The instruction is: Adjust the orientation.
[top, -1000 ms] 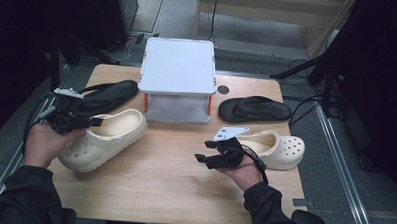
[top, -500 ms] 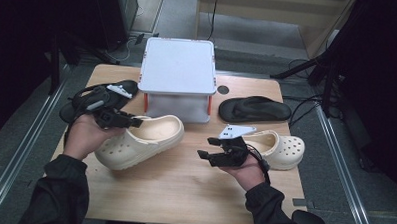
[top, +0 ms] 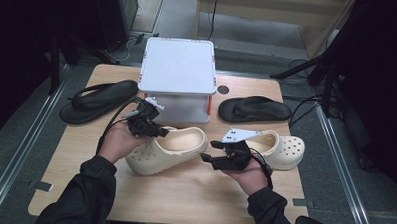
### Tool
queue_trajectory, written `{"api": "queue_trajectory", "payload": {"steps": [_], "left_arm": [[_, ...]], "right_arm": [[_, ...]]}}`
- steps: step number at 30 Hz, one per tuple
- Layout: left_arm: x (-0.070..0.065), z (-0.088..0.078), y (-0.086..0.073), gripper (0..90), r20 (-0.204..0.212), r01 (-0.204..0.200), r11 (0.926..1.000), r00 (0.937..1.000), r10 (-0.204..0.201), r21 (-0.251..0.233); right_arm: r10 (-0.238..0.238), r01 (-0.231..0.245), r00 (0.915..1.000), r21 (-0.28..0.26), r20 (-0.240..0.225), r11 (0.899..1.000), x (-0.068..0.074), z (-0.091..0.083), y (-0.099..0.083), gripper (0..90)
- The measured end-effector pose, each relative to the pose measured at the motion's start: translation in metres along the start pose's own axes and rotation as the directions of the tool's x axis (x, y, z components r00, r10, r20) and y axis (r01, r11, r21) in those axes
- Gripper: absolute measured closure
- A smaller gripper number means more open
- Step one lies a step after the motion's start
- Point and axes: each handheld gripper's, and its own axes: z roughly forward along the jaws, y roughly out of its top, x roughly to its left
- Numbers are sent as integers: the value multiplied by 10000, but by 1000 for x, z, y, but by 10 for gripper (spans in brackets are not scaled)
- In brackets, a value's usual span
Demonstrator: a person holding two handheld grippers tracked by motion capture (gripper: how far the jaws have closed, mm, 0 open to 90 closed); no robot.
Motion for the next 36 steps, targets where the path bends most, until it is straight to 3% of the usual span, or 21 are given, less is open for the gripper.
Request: {"api": "queue_trajectory", "payload": {"steps": [3, 5, 6, 15, 18, 22, 28, 32, 36], "left_arm": [[2, 9, 2, 774, 101, -48, 9999, 9999, 47, 127], [3, 15, 3, 762, 319, 70, 9999, 9995, -75, 142], [3, 20, 4, 755, 547, 327, 9994, 9979, -333, 117], [2, 31, 8, 709, 486, 90, 9995, 9988, -104, 295], [4, 30, 7, 654, 434, 96, 9998, 9990, -103, 161], [3, 20, 6, 522, 475, 436, 9983, 9980, -418, -381], [2, -2, 0, 455, 199, 486, 9935, 9987, -468, -1030], [-1, -14, -9, 479, -92, 341, 9918, 9993, -355, -1233], [-6, -25, -23, 661, -229, 215, 9868, 9994, -255, -1608]], "right_arm": [[58, -58, 10000, 16, 76, 10000, 0, 0, -2, 404], [72, -73, 9999, 52, 107, 10000, 0, -1, -3, 404], [137, -139, 9998, 98, 171, 9999, 0, -1, -5, 404], [231, -235, 9993, 139, 298, 9996, -1, -3, -10, 405], [208, -213, 9994, 165, 284, 9996, -2, -3, -10, 405], [155, -160, 9995, 170, 291, 9997, -2, -3, -10, 405], [183, -188, 9993, 143, 338, 9997, -4, -3, -9, 417], [144, -150, 9993, 152, 359, 9998, -5, -2, -8, 459], [140, -148, 9993, 244, 338, 9996, -8, 0, -7, 507]]}}
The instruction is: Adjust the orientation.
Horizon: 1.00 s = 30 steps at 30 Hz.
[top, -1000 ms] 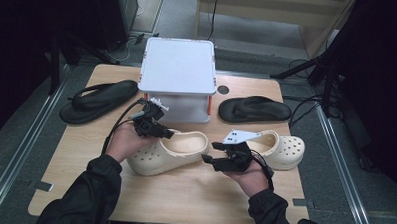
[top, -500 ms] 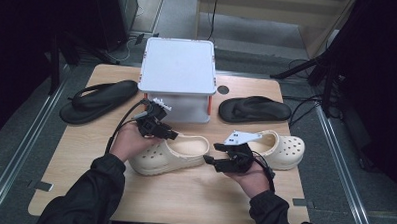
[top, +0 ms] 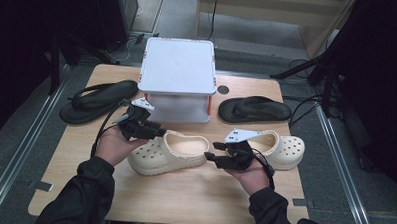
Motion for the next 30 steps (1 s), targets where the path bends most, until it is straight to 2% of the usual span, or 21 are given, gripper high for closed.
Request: {"api": "queue_trajectory", "payload": {"steps": [1, 3, 6, 9, 11, 14, 15, 16, 18, 20, 23, 27, 30], "left_arm": [[-1, -3, -3, 702, 3, -22, 10000, 10000, 22, -69], [-2, -7, -8, 728, -6, -38, 10000, 10000, 38, -83], [-7, -11, -17, 743, 302, 9, 9994, 9995, 1, -349], [-14, -16, -27, 801, 199, -72, 9991, 9998, 80, -418], [-15, -19, -33, 838, 259, 181, 9989, 9995, -170, -436], [-15, -19, -46, 863, 429, 609, 9981, 9972, -606, -72], [-15, -19, -46, 868, 429, 609, 9981, 9972, -606, -72], [-15, -20, -55, 885, 441, 772, 9970, 9961, -769, -58], [-17, -19, -63, 893, 318, 765, 9970, 9965, -767, 82], [-18, -19, -68, 897, 126, 760, 9968, 9970, -763, 238], [-21, -16, -75, 899, 61, 789, 9963, 9968, -792, 344], [-22, -7, -78, 897, 55, 580, 9946, 9983, -587, 856], [-22, -3, -77, 896, -71, 496, 9942, 9988, -492, 958]], "right_arm": [[4, -4, 10000, 7, -47, 10000, -1, 1, 1, 528], [4, -5, 9999, -21, -123, 10000, -1, 1, 2, 562], [-110, 108, 9997, -85, -199, 9999, -2, 3, 5, 613], [-95, 96, 9995, 14, -306, 10000, -3, 6, 7, 670], [-123, 124, 9993, 33, -354, 9999, -4, 9, 9, 705], [-135, 143, 9991, 214, -397, 9997, -5, 14, 11, 784], [-135, 143, 9991, 214, -397, 9997, -5, 14, 11, 784], [-222, 235, 9989, 291, -421, 9993, -6, 16, 11, 854], [-213, 231, 9986, 372, -483, 9990, -7, 18, 12, 897], [-231, 254, 9983, 434, -528, 9987, -7, 20, 12, 900], [-253, 281, 9983, 528, -530, 9982, -8, 24, 12, 900], [-433, 473, 9976, 742, -535, 9961, -6, 30, 12, 900], [-540, 588, 9972, 976, -512, 9935, -4, 36, 11, 900]]}}
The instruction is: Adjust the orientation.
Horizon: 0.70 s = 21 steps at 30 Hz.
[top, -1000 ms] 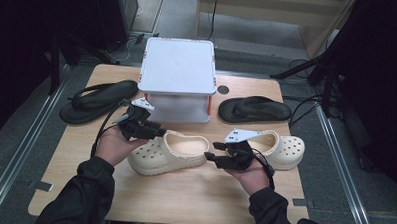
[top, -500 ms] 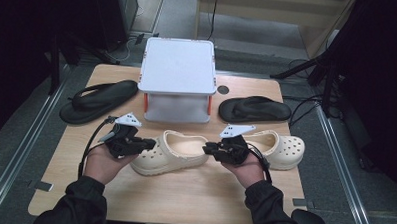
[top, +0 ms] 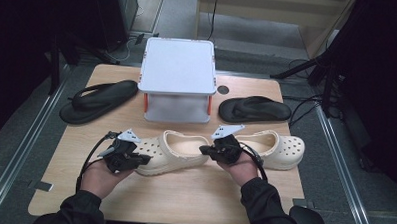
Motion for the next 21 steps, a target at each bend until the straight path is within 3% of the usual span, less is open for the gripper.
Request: {"api": "queue_trajectory", "payload": {"steps": [6, 14, 21], "left_arm": [[3, 2, -1, 897, 165, 22, 10000, 9999, -22, -42], [4, 3, 0, 888, -6, 16, 9999, 10000, -16, -106], [9, 3, 2, 883, -242, 147, 9996, 9996, -153, -226]], "right_arm": [[-115, 115, 9999, 40, 13, 9999, 2, 6, 1, 900], [-52, 52, 10000, 112, -30, 9999, 3, 9, 1, 900], [-326, 333, 9992, 296, -217, 9990, 11, 9, 1, 900]]}}
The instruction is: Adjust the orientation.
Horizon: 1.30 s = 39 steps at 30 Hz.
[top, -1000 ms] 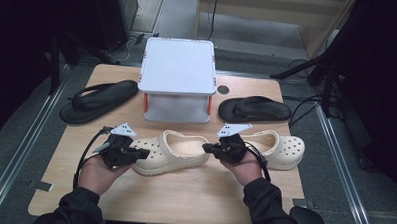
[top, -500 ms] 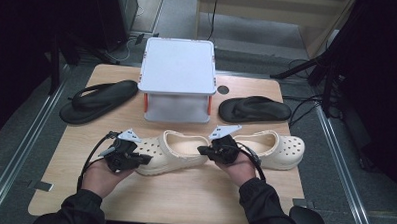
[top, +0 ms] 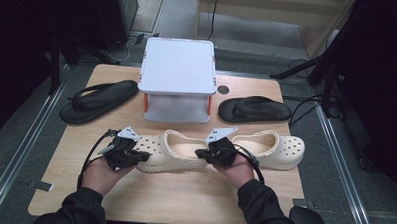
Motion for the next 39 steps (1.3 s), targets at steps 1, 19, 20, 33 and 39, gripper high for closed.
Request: {"api": "queue_trajectory", "payload": {"steps": [1, 19, 20, 33, 39], "left_arm": [[1, 0, 1, 877, -3, 42, 10000, 10000, -42, 17], [20, 9, 18, 900, -423, 229, 9997, 9988, -233, -111], [20, 9, 18, 900, -402, 279, 9995, 9988, -284, -141], [32, 12, 23, 900, -459, 314, 9990, 9984, -328, -328], [38, 16, 31, 900, -453, 361, 9986, 9983, -378, -393]], "right_arm": [[6, -6, 10000, 29, -37, 10000, 1, 0, 0, 900], [-402, 421, 9979, 372, -512, 9984, 24, 18, 4, 900], [-416, 437, 9976, 389, -545, 9983, 26, 19, 5, 900], [-423, 468, 9922, 353, -1175, 9983, 43, 36, 17, 900], [-510, 552, 9906, 296, -1270, 9980, 50, 42, 24, 900]]}}
